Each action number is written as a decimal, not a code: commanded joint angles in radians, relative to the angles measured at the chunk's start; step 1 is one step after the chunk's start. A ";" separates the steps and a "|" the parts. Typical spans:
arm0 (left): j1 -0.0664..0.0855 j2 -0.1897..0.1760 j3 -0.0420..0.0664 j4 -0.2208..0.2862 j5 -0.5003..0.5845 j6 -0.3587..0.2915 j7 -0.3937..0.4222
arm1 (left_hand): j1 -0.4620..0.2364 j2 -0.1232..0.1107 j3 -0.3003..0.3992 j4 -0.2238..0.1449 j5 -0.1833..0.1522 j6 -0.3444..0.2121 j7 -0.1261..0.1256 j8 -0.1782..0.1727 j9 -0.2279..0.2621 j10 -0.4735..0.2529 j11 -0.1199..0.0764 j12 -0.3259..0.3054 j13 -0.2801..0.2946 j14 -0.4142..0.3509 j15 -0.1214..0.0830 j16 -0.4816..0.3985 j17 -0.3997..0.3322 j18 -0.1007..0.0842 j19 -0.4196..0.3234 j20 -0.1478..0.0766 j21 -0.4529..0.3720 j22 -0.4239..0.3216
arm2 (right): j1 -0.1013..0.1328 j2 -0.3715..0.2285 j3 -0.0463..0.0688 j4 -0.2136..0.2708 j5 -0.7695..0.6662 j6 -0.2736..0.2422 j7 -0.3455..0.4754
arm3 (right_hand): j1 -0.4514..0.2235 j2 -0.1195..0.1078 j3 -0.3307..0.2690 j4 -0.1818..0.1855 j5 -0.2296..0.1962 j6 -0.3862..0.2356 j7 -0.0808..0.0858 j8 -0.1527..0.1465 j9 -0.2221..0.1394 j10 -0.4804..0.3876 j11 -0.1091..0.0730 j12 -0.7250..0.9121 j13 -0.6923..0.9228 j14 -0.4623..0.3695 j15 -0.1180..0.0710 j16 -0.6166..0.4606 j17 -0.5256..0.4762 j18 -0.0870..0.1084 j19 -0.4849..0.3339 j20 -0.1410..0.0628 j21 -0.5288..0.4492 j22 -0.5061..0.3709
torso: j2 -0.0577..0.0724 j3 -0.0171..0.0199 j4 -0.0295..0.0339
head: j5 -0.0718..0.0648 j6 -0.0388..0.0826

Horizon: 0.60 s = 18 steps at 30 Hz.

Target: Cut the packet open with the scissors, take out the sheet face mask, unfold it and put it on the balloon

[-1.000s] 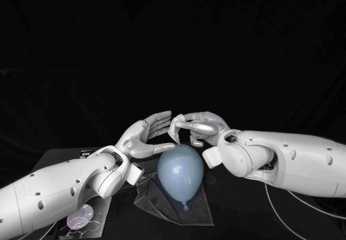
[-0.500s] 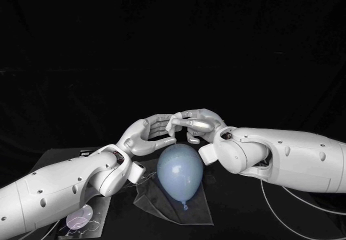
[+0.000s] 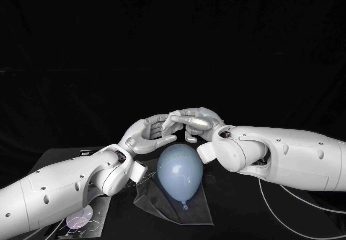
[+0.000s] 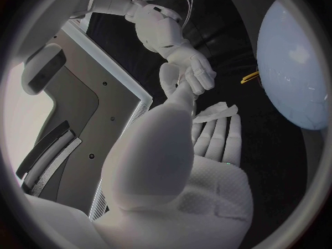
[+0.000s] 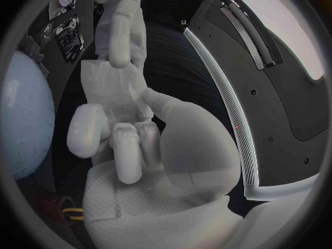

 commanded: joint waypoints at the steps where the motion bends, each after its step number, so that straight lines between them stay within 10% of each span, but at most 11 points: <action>1: 0.001 0.004 0.002 0.002 0.055 0.028 -0.003 | -0.011 0.001 0.001 0.002 -0.005 0.006 0.120 -0.001 0.001 0.013 0.006 -0.004 0.000 0.022 0.003 0.001 0.003 -0.014 0.021 0.002 0.007 0.002 | 0.001 0.003 0.001 -0.002 0.008 0.045 -0.003 | -0.041 -0.019 -0.031 0.017 0.003 -0.040 0.023 -0.043 -0.022 0.068 0.022 -0.010 0.203 0.105 0.017 0.007 0.263 0.021 -0.012 0.008 -0.016 0.140 | 0.000 0.0004 0.0004 | 0.001 -0.001; 13: 0.001 0.007 0.002 -0.007 0.127 0.035 -0.023 | 0.015 0.107 0.134 -0.004 -0.003 0.227 0.109 0.090 0.031 0.318 -0.009 0.033 0.017 0.279 -0.018 0.072 0.041 -0.016 0.273 0.000 0.076 0.023 | 0.002 0.002 0.001 -0.003 -0.015 0.102 -0.044 | -0.142 -0.047 -0.154 0.108 0.004 -0.076 0.047 -0.130 -0.059 0.051 0.047 -0.041 0.183 0.103 0.042 0.004 0.256 0.031 -0.034 0.040 -0.057 0.129 | -0.001 0.0006 -0.0002 | 0.007 -0.004; 18: 0.001 0.008 0.002 -0.012 0.148 0.027 -0.033 | -0.011 0.113 0.328 0.001 -0.005 0.348 0.097 0.085 0.028 0.396 -0.027 0.015 0.012 0.342 -0.038 0.062 0.034 0.008 0.315 0.000 0.082 0.016 | 0.002 -0.001 0.001 -0.002 -0.031 0.117 -0.056 | -0.160 -0.039 -0.195 0.146 0.005 -0.074 0.049 -0.147 -0.064 0.046 0.049 -0.050 0.177 0.102 0.044 0.002 0.251 0.034 -0.040 0.045 -0.068 0.126 | -0.001 0.0004 -0.0005 | 0.010 -0.002</action>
